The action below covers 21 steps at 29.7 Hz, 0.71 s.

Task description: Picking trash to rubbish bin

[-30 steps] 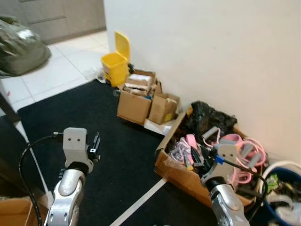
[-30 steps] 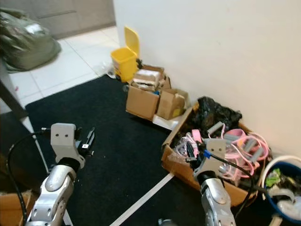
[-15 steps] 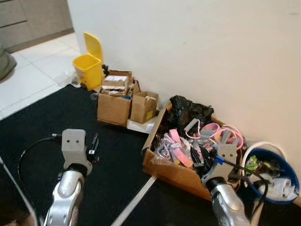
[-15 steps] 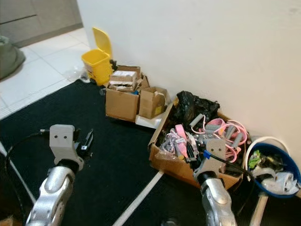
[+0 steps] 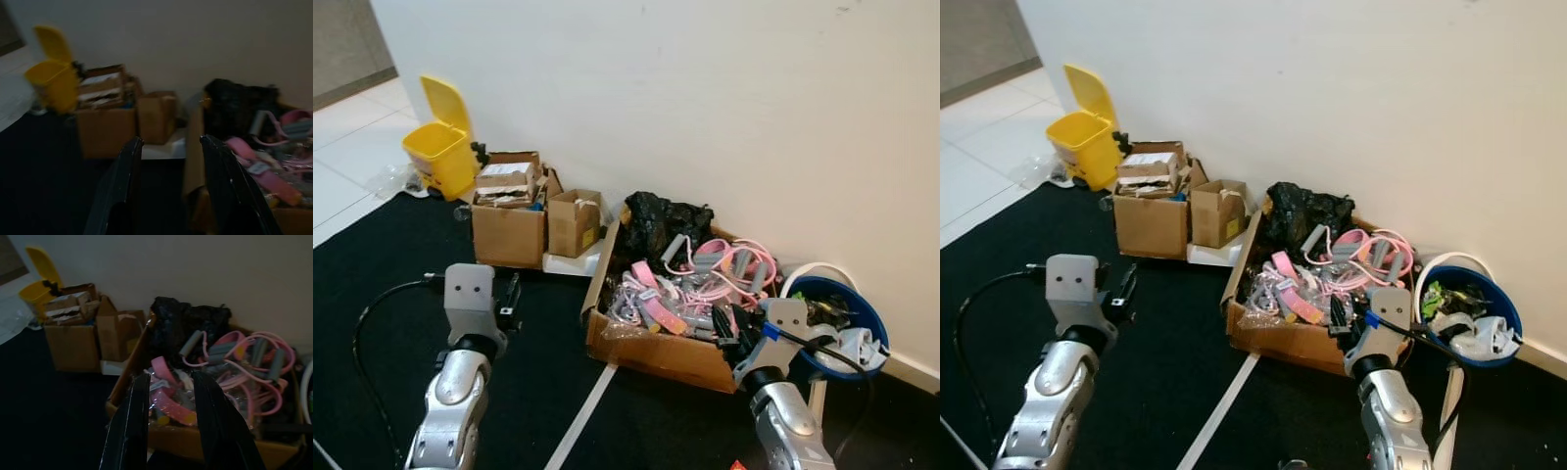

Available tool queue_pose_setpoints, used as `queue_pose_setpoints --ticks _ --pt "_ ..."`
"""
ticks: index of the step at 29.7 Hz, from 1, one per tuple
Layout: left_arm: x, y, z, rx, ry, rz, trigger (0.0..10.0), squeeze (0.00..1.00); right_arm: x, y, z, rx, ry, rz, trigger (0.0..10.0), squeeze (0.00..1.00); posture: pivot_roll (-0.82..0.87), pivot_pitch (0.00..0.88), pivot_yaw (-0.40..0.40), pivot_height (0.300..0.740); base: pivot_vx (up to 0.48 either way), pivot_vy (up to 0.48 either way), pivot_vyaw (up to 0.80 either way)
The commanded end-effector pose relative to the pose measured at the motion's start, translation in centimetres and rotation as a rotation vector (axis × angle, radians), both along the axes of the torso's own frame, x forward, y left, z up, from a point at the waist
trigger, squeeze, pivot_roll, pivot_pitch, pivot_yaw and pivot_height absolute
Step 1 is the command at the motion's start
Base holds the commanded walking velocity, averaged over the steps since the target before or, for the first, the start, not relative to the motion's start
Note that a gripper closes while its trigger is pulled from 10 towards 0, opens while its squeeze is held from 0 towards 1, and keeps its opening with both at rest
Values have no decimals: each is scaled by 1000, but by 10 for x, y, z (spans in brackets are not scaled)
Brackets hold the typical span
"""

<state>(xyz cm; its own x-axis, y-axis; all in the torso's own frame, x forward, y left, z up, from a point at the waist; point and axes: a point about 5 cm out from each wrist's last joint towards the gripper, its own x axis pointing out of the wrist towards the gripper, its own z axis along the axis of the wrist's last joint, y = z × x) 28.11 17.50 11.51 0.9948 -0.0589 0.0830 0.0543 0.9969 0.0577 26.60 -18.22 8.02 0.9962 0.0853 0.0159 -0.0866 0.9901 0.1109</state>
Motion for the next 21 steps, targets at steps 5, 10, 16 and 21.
queue_pose_setpoints --ticks 5,10,16,21 --pt "6 8 -2 44 39 -32 10000 0 -6 -2 -7 35 8 -68 10000 0 24 112 90 740 0 0 -508" --pt "10 10 -3 53 58 -3 10000 0 -7 0 -6 35 5 -70 10000 0 21 116 73 740 0 0 -509" --pt "9 6 -9 24 85 16 10000 0 -6 -3 -6 24 13 -57 10000 0 16 121 51 740 0 0 -506" --pt "7 3 -10 52 95 10 10000 0 -5 -4 -6 23 9 -62 10000 0 26 129 53 740 0 0 -508"
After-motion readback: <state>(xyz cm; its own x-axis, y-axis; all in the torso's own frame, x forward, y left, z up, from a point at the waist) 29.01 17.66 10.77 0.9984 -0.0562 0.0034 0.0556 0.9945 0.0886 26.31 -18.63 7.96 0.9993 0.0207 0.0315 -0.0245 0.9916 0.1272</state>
